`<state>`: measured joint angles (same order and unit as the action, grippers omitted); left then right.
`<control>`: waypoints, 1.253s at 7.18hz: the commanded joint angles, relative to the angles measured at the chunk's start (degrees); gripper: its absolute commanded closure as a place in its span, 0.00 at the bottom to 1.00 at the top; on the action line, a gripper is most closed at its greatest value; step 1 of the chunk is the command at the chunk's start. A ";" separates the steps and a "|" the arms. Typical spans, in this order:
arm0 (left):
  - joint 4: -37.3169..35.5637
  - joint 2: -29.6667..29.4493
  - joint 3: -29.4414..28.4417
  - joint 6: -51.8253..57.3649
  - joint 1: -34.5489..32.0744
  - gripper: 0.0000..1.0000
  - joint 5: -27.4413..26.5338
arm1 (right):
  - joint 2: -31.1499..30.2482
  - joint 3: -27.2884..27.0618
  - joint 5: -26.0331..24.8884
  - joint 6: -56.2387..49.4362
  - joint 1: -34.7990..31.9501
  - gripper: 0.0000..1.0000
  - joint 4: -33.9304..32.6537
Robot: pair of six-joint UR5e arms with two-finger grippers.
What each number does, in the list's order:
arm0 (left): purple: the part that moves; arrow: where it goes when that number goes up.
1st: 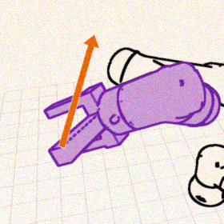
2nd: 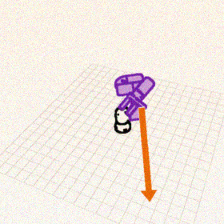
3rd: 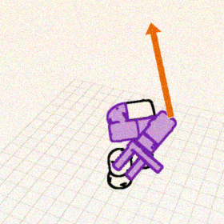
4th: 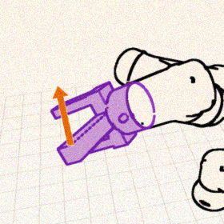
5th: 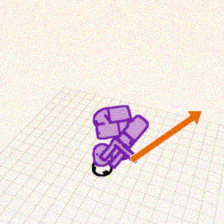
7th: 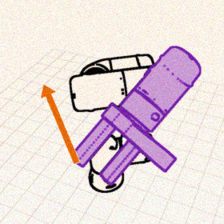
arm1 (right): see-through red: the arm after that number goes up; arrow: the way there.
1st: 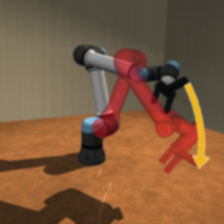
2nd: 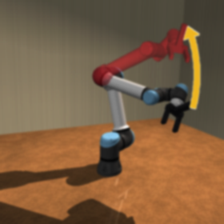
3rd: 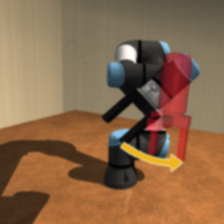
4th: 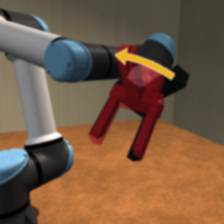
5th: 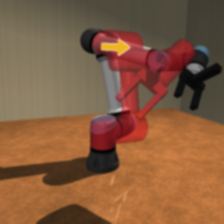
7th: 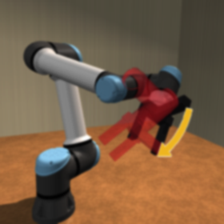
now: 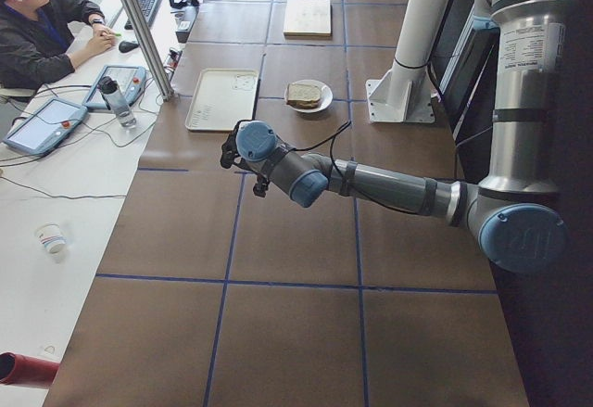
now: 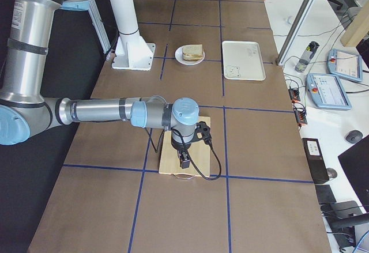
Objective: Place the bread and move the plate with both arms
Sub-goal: 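Reach the left gripper toward the edge of the white plate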
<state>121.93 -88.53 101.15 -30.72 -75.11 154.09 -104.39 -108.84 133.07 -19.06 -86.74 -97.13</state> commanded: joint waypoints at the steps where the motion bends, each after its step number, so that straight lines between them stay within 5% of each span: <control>1: 16.23 -0.42 -0.78 -19.89 7.05 0.00 -5.88 | -0.03 0.12 0.26 -0.01 -0.01 0.00 0.01; 5: 39.74 -1.73 -1.22 -48.42 25.67 0.00 -24.31 | -0.03 0.21 0.26 -0.01 -0.01 0.00 0.01; 9: 47.16 -8.65 -3.76 -59.89 44.56 0.00 -48.20 | -0.11 0.21 0.35 -0.01 -0.10 0.00 0.01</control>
<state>167.82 -94.10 98.84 -88.63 -36.73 113.92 -104.47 -108.63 133.35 -19.07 -86.78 -97.12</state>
